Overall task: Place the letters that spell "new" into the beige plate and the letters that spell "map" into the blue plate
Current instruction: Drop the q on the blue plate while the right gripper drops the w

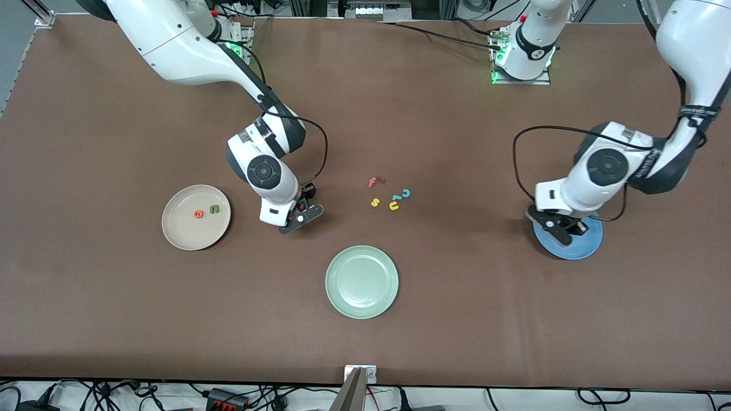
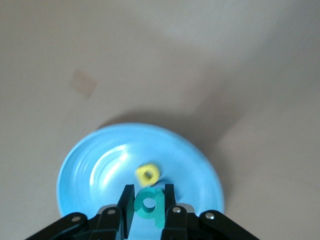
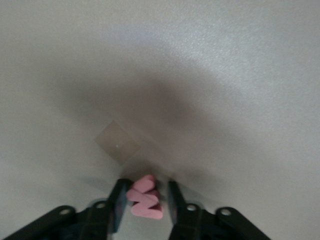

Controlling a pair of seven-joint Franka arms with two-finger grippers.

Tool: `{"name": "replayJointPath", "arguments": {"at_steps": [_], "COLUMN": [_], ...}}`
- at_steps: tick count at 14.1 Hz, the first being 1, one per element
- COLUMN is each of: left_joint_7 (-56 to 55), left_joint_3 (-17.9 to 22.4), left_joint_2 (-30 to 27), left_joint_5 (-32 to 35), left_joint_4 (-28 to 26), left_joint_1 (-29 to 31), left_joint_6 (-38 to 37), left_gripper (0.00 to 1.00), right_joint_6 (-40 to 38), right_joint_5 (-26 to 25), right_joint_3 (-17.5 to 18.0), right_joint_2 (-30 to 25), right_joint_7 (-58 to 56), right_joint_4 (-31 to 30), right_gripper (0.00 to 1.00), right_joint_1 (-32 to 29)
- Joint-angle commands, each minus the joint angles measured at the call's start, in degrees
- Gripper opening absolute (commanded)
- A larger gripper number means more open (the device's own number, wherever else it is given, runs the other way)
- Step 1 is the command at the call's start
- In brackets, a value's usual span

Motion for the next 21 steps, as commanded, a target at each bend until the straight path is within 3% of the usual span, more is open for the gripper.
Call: {"name": "replayJointPath", "arguments": {"at_steps": [1,4,5,6,7,10,12,14,17,21], "left_joint_7": [3.39,4.87,5.84,5.94,6.11,8.66,8.23,7.35,4.37,-2.74], "left_joint_3": [-0.78,-0.07,-0.07,0.02,0.02,-1.12,-5.06,-8.58,-10.44,-10.53], "left_joint_2": [3.36,3.54,3.63,3.72,3.72,2.84,2.84,2.92,2.84,2.84], "left_joint_5": [1.37,1.46,1.37,1.37,1.45,0.76,-0.12,-5.28,-13.03,-13.92], "left_joint_4": [0.90,0.82,0.90,0.90,0.90,1.78,4.75,9.32,17.40,28.56], "left_joint_1": [3.67,5.70,6.05,6.14,6.23,5.88,5.97,5.62,3.52,-3.42], "left_joint_6": [-0.53,-0.71,-0.62,-0.62,-0.62,-2.62,-9.20,-18.24,-30.28,-46.02], "left_gripper": [0.14,0.15,0.27,0.52,1.00,1.00,1.00,1.00,1.00,1.00], "right_joint_6": [0.43,0.08,-0.35,-1.23,-3.24,-7.20,-8.00,-8.35,-10.99,-10.73], "right_joint_5": [-0.89,-0.97,-1.15,-1.15,-1.15,-1.15,-1.06,-1.06,-1.06,-1.06], "right_joint_3": [-0.05,-1.44,-1.72,-2.24,-3.64,-4.97,-4.88,-4.97,-4.97,-4.97], "right_joint_2": [0.64,-0.06,-1.37,-2.51,-3.74,-6.91,-7.80,-7.98,-6.66,-5.96], "right_joint_7": [-0.30,-0.48,-0.56,-0.56,-0.56,-1.61,-1.79,-3.37,-3.90,-4.78], "right_joint_4": [0.31,0.57,0.48,0.31,0.48,0.66,0.66,0.40,-0.22,-1.71], "right_gripper": [0.31,0.27,0.27,0.26,0.26,0.26,0.27,0.27,0.27,0.27], "right_joint_1": [0.20,0.11,-0.76,-1.47,-2.17,-8.30,-14.28,-17.63,-20.89,-23.88]}}
